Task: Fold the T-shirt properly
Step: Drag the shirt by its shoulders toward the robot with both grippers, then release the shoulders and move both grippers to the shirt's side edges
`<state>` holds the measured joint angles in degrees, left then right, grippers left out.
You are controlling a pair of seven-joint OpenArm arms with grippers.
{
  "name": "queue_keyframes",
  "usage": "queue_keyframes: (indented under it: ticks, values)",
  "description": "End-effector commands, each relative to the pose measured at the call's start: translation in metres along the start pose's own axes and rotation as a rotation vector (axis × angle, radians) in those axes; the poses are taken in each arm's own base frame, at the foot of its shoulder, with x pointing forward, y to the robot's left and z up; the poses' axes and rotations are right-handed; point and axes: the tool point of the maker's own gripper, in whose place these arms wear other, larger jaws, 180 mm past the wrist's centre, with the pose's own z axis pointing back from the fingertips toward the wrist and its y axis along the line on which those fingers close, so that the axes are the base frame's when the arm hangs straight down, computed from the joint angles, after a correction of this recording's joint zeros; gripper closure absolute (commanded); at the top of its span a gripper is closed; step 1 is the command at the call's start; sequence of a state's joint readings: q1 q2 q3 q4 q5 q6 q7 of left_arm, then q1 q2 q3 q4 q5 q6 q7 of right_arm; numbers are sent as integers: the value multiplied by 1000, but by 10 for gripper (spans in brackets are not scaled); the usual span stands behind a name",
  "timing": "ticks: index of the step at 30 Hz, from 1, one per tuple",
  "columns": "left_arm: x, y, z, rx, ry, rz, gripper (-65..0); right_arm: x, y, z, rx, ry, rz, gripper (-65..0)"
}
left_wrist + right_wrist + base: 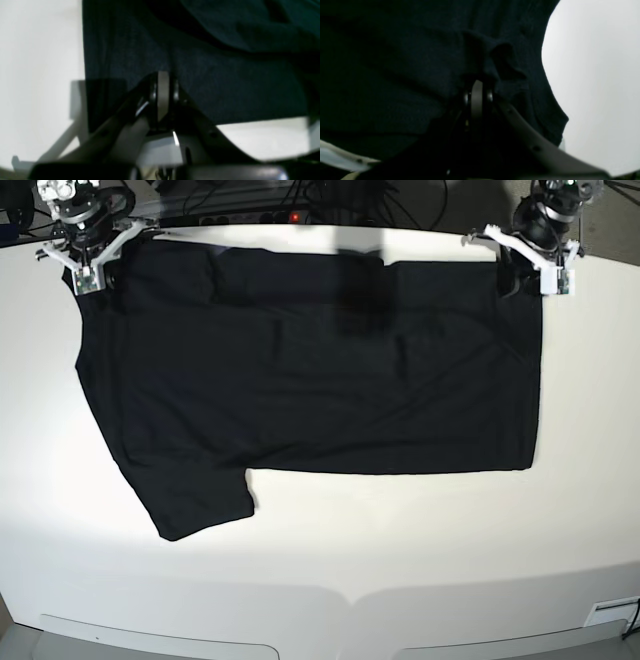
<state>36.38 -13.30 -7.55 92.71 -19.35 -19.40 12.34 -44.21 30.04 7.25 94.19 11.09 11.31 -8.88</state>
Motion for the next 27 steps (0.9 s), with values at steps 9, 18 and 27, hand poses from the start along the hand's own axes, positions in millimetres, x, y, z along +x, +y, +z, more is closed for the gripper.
queue_keyframes:
  ticks: [9,18,27]
  values:
    - [7,-11,17,4,40,-133,0,-17,-39,27,-118,39,-14,0]
    - [70,-19,26,8,-104,-195,0,38,-58,37,-147,-118,29,0]
    - [181,-4,48,93,-419,-277,0,118,-79,46,-192,-324,37,0]
